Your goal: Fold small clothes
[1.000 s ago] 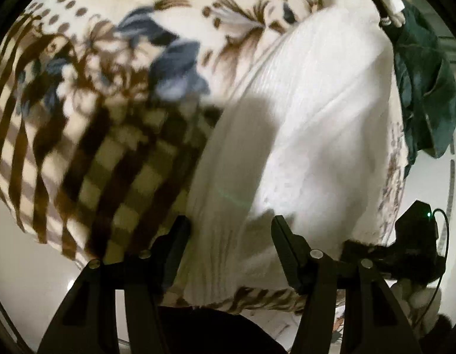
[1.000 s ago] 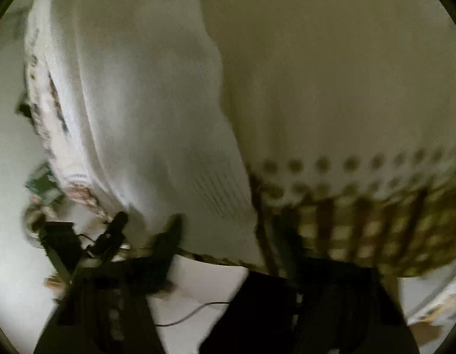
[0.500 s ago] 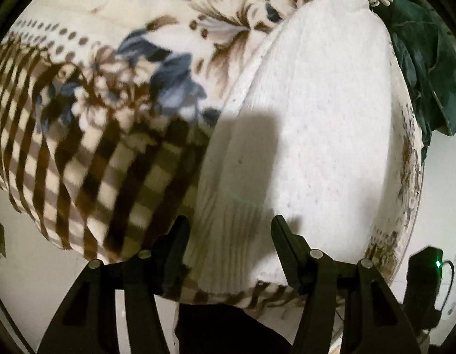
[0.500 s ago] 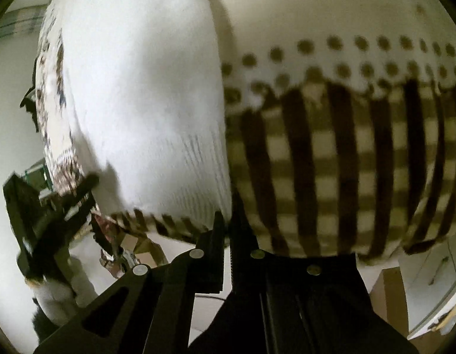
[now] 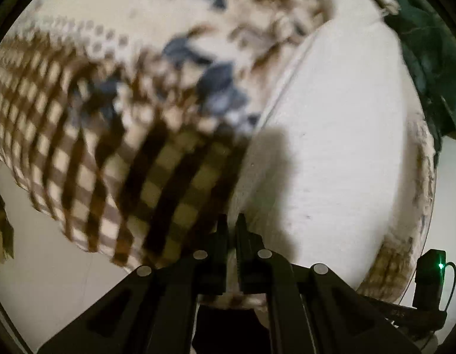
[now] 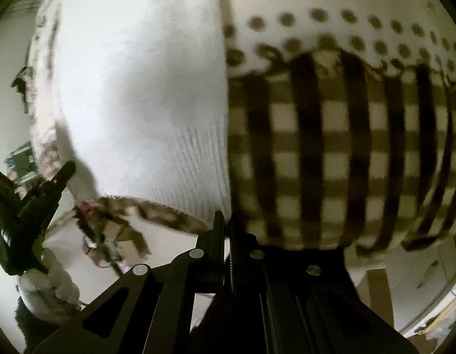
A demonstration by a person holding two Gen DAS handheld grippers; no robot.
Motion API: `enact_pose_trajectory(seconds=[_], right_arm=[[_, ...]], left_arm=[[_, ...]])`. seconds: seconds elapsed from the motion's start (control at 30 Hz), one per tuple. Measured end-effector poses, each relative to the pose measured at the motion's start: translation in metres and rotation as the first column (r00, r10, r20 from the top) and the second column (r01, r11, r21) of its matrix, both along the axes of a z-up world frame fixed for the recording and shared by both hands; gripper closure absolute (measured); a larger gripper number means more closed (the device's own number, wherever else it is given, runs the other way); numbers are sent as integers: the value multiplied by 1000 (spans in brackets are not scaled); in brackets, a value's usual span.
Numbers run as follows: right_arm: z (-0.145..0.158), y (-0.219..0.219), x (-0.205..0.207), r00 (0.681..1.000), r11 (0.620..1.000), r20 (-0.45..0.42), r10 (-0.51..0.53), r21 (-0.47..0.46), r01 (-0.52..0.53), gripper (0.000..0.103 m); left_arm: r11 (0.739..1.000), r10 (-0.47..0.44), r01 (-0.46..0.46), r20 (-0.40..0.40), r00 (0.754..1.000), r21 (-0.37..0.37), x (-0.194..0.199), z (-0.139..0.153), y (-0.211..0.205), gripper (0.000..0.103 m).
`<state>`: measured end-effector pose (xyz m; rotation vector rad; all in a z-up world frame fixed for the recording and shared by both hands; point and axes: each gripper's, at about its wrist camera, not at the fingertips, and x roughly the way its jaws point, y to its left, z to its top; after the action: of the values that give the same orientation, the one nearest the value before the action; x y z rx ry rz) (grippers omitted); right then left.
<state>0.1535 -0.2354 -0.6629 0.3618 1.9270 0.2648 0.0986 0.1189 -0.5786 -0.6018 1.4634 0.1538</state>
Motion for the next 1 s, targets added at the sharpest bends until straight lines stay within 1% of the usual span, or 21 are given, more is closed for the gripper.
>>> enact_pose_trajectory(seconds=[0.07, 0.1, 0.17, 0.2, 0.23, 0.27, 0.3, 0.33, 0.4, 0.43, 0.5, 0.6, 0.67, 0.77, 0.8, 0.83, 0.87, 0.9, 0.93, 0.97, 1.0], right_arm=[[-13, 8, 2, 1000, 1000, -18, 17, -10, -17, 101], [-16, 14, 5, 998, 999, -38, 42, 0, -42, 99], [-7, 16, 13, 996, 996, -33, 84, -1, -84, 90], [-2, 18, 17, 993, 994, -41, 107, 3, -107, 71], [5, 16, 21, 991, 993, -52, 121, 11, -121, 47], [15, 10, 26, 992, 993, -45, 119, 17, -118, 36], [26, 7, 33, 994, 994, -19, 108, 25, -107, 27], [41, -1, 43, 995, 994, 27, 96, 42, -97, 26], [58, -5, 67, 994, 997, 82, 70, 37, -74, 26], [66, -12, 80, 993, 998, 113, 45, 35, -49, 26], [79, -18, 119, 986, 998, 164, -34, 53, 26, 26], [90, -24, 191, 956, 986, 245, -160, 88, 143, 26], [91, -22, 239, 925, 973, 302, -229, 104, 207, 26], [86, -12, 301, 895, 957, 340, -290, 134, 259, 26], [81, -5, 324, 887, 952, 348, -303, 141, 270, 26], [76, 5, 344, 880, 947, 351, -319, 147, 285, 26], [71, 8, 362, 874, 943, 355, -331, 156, 294, 26], [65, 13, 370, 873, 942, 355, -335, 162, 295, 26], [59, 17, 385, 873, 940, 353, -338, 169, 295, 28], [56, 23, 395, 864, 940, 373, -337, 176, 291, 37], [57, 24, 407, 860, 944, 390, -329, 147, 295, 65]], left_arm=[[1000, 3, -4, -38, 999, -15, 7, -9, 2, 97], [1000, 2, -3, -47, 999, -27, 12, -5, 3, 96], [1000, -24, 24, -53, 998, -16, 20, 14, 4, 92], [999, -35, 34, -35, 999, -7, 24, 30, 6, 82], [999, -35, 35, -7, 999, -6, 28, 45, 8, 63], [1000, -26, 26, 14, 1000, 3, 35, 61, 12, 49], [1000, -9, 9, 51, 999, 2, 44, 78, 19, 30], [1000, 13, -12, 100, 995, -12, 55, 92, 25, 29], [999, 42, -37, 169, 985, -34, 91, 111, 35, 29], [998, 49, -41, 191, 980, -50, 105, 113, 40, 29], [997, 63, -47, 248, 967, -69, 157, 114, 47, 29], [998, 35, -13, 319, 947, -69, 246, 100, 39, 29], [996, -5, 32, 319, 948, -80, 313, 81, 29, 29], [991, -67, 100, 309, 949, -93, 377, 54, 14, 30], [988, -87, 121, 307, 948, -94, 388, 48, 14, 35], [983, -115, 152, 310, 944, -99, 402, 40, 10, 66], [979, -139, 177, 311, 940, -99, 411, 34, 6, 89], [977, -154, 192, 308, 939, -96, 416, 31, 3, 95], [975, -165, 204, 320, 933, -93, 418, 31, 1, 96], [974, -178, 214, 345, 921, -70, 420, 37, 0, 96], [975, -184, 217, 362, 914, -53, 421, 41, 2, 97]])
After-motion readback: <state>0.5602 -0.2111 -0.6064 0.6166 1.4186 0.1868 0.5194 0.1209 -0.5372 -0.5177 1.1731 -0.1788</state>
